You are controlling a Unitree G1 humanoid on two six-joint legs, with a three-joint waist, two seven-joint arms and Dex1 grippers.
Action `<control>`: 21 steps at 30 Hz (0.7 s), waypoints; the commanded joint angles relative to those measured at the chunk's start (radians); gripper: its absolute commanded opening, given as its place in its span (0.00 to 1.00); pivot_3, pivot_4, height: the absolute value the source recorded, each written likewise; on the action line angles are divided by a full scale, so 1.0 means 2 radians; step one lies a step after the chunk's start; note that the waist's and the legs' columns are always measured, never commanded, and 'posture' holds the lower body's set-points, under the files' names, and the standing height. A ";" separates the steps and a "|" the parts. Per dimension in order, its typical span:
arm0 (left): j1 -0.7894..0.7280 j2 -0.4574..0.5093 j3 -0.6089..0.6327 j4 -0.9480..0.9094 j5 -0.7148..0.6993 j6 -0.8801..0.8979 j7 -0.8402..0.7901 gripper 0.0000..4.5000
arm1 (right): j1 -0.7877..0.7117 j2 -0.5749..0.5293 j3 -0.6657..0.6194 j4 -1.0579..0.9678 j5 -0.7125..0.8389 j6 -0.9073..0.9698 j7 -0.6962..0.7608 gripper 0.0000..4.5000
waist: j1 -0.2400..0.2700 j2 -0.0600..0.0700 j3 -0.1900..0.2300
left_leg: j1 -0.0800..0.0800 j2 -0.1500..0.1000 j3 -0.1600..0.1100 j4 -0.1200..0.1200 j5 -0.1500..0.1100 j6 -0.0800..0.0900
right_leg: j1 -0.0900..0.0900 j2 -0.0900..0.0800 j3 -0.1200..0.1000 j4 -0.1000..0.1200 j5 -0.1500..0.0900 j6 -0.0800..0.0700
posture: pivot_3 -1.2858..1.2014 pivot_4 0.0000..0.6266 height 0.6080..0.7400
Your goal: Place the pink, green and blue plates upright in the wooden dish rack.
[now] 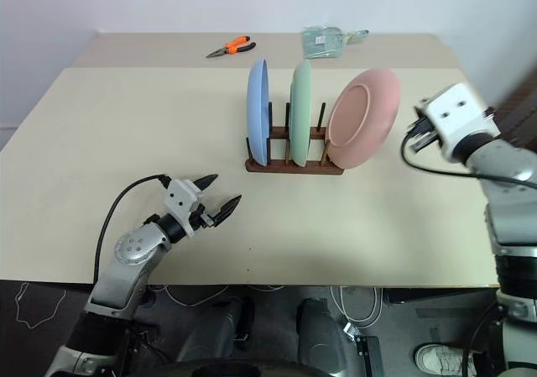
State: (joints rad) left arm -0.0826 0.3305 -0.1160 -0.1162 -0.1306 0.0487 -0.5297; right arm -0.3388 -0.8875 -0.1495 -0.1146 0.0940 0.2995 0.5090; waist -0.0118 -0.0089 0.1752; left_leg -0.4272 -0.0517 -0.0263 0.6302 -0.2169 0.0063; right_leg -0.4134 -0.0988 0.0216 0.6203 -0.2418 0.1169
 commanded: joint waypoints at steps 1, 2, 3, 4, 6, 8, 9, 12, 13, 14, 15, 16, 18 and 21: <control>-0.006 -0.001 -0.001 -0.004 0.002 -0.017 -0.005 0.86 | -0.014 0.005 -0.007 -0.054 0.005 0.002 0.008 0.11 | 0.001 0.000 0.000 | 0.000 0.000 0.000 0.000 0.000 0.000 | 0.000 0.000 0.000 0.000 0.000 0.000 | 0.52 0.24 0.98; -0.006 0.000 -0.001 -0.002 0.002 -0.018 -0.006 0.86 | -0.018 0.009 -0.007 -0.060 0.008 0.005 0.010 0.11 | 0.001 0.000 0.000 | 0.000 0.000 0.000 0.000 0.000 0.000 | 0.000 0.000 0.000 0.000 0.000 0.000 | 0.52 0.24 0.98; -0.006 0.000 0.000 -0.001 0.002 -0.019 -0.006 0.86 | -0.020 0.010 -0.006 -0.064 0.010 0.006 0.012 0.11 | 0.002 0.000 0.000 | 0.000 0.000 0.000 0.000 0.000 0.000 | 0.001 0.000 -0.001 -0.001 0.000 0.000 | 0.52 0.24 0.98; -0.006 0.000 0.000 0.000 0.002 -0.021 -0.007 0.86 | -0.022 0.012 -0.006 -0.069 0.014 0.009 0.016 0.11 | 0.002 0.000 0.000 | 0.000 0.000 0.000 0.000 0.000 0.000 | 0.001 0.000 -0.001 -0.001 0.000 0.000 | 0.52 0.24 0.98; -0.004 0.001 0.001 0.002 0.003 -0.023 -0.007 0.86 | -0.025 0.013 -0.006 -0.076 0.018 0.012 0.025 0.11 | 0.003 0.000 0.000 | 0.000 0.000 0.000 0.000 0.000 0.000 | 0.001 0.000 -0.001 -0.001 0.000 0.000 | 0.52 0.24 0.98; -0.003 0.000 0.000 0.001 0.004 -0.024 -0.005 0.86 | -0.024 0.015 -0.007 -0.081 0.026 0.012 0.037 0.11 | 0.003 0.000 0.000 | 0.000 0.000 -0.001 0.000 0.000 0.001 | 0.001 0.000 -0.001 -0.002 0.000 0.000 | 0.52 0.24 0.98; -0.002 -0.001 0.000 0.001 0.004 -0.024 -0.004 0.86 | -0.023 0.018 -0.007 -0.084 0.033 0.012 0.043 0.11 | 0.004 0.000 0.000 | 0.000 0.000 -0.001 0.000 0.000 0.001 | 0.001 0.000 -0.001 -0.002 0.000 0.000 | 0.52 0.24 0.98; 0.001 -0.003 -0.001 0.000 0.006 -0.026 -0.002 0.86 | -0.018 0.023 -0.006 -0.088 0.034 0.002 0.051 0.11 | 0.004 0.000 0.000 | 0.000 0.000 -0.001 0.000 0.000 0.001 | 0.001 0.000 -0.001 -0.002 0.000 0.000 | 0.52 0.24 0.98; 0.002 -0.005 -0.003 -0.001 0.008 -0.025 0.000 0.86 | -0.017 0.025 -0.008 -0.087 0.037 -0.002 0.054 0.11 | 0.005 0.000 0.000 | 0.000 0.000 -0.001 0.000 0.000 0.001 | 0.001 0.000 -0.001 -0.002 0.000 0.000 | 0.52 0.24 0.98; 0.002 -0.006 -0.003 -0.001 0.008 -0.025 0.000 0.86 | -0.017 0.026 -0.008 -0.085 0.034 0.000 0.054 0.11 | 0.005 0.000 0.000 | 0.000 0.000 -0.001 0.000 0.000 0.001 | 0.001 0.000 -0.001 -0.002 0.000 0.000 | 0.52 0.24 0.98; 0.002 -0.006 -0.003 -0.001 0.009 -0.025 0.000 0.86 | -0.017 0.026 -0.006 -0.081 0.029 -0.001 0.052 0.11 | 0.005 0.000 0.000 | 0.000 0.000 -0.001 0.000 0.000 0.001 | 0.001 0.000 -0.001 -0.002 0.000 0.000 | 0.52 0.24 0.98; 0.003 -0.006 -0.003 -0.001 0.009 -0.026 0.001 0.86 | -0.017 0.026 -0.006 -0.076 0.026 0.000 0.050 0.11 | 0.005 0.000 0.000 | 0.000 0.000 -0.001 0.000 0.000 0.001 | 0.001 0.000 -0.001 -0.002 0.000 0.000 | 0.52 0.24 0.98; 0.003 -0.006 -0.002 0.000 0.010 -0.026 0.002 0.86 | -0.010 0.022 -0.008 -0.059 0.012 0.005 0.043 0.11 | 0.007 0.000 0.000 | 0.000 0.000 -0.001 0.000 0.000 0.001 | 0.001 0.000 -0.001 -0.002 0.000 0.000 | 0.52 0.24 0.98; 0.005 -0.001 0.011 0.007 0.012 -0.027 0.011 0.86 | 0.024 0.012 -0.013 -0.022 -0.011 -0.011 0.042 0.11 | 0.012 0.000 0.000 | 0.000 0.000 -0.001 0.000 -0.001 0.001 | 0.001 0.000 -0.001 -0.002 0.000 0.000 | 0.52 0.24 0.98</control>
State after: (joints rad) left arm -0.0786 0.3230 -0.1220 -0.0959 -0.1130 0.0128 -0.5189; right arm -0.3113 -0.8465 -0.1425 -0.1861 0.0969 0.3040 0.6009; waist 0.0118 -0.0096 0.1749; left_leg -0.4269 -0.0518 -0.0273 0.6302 -0.2181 0.0080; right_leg -0.4102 -0.0994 0.0200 0.6154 -0.2417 0.1170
